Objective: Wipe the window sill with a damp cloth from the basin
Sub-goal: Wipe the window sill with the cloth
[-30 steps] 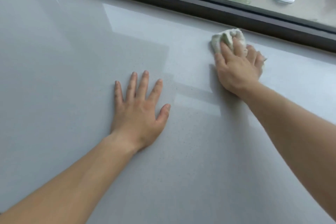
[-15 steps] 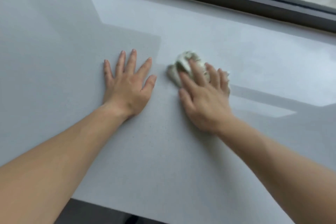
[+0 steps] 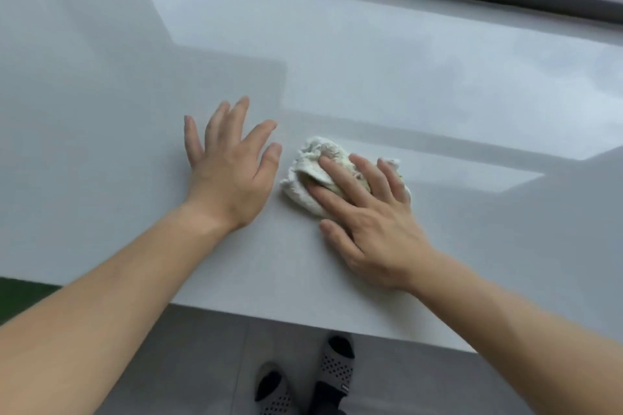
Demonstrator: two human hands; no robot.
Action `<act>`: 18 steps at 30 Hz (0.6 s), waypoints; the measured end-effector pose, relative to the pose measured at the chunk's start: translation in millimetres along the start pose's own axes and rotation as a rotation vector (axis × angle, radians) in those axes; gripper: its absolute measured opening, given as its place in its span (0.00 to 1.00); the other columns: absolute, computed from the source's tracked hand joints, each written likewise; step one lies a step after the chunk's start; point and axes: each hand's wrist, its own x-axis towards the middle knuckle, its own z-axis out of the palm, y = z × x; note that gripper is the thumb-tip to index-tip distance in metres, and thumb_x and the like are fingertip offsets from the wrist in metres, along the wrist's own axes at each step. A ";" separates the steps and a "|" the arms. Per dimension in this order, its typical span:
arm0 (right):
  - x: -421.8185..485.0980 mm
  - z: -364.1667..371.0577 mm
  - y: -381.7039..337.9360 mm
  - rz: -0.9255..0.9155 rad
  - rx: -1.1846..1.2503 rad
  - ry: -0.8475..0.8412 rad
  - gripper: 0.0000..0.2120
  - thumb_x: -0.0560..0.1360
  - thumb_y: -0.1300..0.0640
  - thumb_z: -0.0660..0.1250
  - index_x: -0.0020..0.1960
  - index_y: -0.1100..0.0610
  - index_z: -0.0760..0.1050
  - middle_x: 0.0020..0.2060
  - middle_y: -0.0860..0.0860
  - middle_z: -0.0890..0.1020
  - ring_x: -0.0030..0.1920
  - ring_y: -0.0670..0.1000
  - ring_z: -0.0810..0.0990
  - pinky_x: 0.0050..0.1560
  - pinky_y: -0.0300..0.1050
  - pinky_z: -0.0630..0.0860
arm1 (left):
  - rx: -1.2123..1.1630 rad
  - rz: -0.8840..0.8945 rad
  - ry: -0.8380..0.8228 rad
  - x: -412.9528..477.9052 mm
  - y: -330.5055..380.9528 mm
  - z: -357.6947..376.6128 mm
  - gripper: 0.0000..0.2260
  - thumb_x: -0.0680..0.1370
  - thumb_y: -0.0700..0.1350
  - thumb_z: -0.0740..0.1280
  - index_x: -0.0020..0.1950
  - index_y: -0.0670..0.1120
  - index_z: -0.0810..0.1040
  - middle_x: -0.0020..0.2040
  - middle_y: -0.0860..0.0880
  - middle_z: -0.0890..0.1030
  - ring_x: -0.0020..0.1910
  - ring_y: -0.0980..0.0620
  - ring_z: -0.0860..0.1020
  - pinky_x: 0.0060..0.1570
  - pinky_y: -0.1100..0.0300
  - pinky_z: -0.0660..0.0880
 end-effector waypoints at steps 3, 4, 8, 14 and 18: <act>9.6 -5.2 16.8 0.206 0.052 0.014 0.23 0.81 0.39 0.46 0.76 0.36 0.58 0.80 0.37 0.51 0.79 0.52 0.48 0.77 0.55 0.39 | 0.055 0.035 -0.109 -41.3 -0.6 4.9 0.27 0.78 0.61 0.44 0.76 0.58 0.63 0.81 0.50 0.52 0.79 0.48 0.46 0.73 0.40 0.34; 15.2 -5.2 14.4 0.316 0.063 0.033 0.24 0.82 0.40 0.46 0.77 0.36 0.57 0.80 0.38 0.50 0.79 0.52 0.46 0.77 0.54 0.37 | 0.039 0.043 -0.112 -46.5 -2.1 5.9 0.28 0.78 0.62 0.43 0.76 0.58 0.63 0.81 0.51 0.53 0.79 0.49 0.45 0.74 0.41 0.34; -3.9 6.7 -44.8 0.359 0.025 0.088 0.25 0.80 0.40 0.50 0.76 0.40 0.61 0.80 0.44 0.54 0.78 0.60 0.51 0.76 0.63 0.44 | -0.147 0.005 -0.057 -43.9 -7.4 3.7 0.31 0.77 0.63 0.40 0.72 0.58 0.70 0.79 0.54 0.58 0.79 0.54 0.48 0.74 0.47 0.34; -59.7 11.1 -47.6 0.044 -0.077 -0.007 0.25 0.81 0.40 0.48 0.78 0.38 0.59 0.80 0.44 0.55 0.79 0.56 0.52 0.77 0.60 0.45 | -0.132 0.044 -0.085 -47.6 -7.8 1.2 0.31 0.77 0.64 0.40 0.71 0.59 0.71 0.80 0.53 0.57 0.79 0.53 0.48 0.74 0.46 0.34; -40.3 11.7 -61.7 0.448 -0.005 0.089 0.26 0.80 0.40 0.46 0.78 0.39 0.59 0.81 0.44 0.53 0.79 0.58 0.50 0.77 0.62 0.42 | -0.122 0.032 -0.101 -46.6 -5.2 1.6 0.30 0.76 0.65 0.40 0.71 0.61 0.70 0.80 0.54 0.56 0.79 0.53 0.47 0.74 0.44 0.34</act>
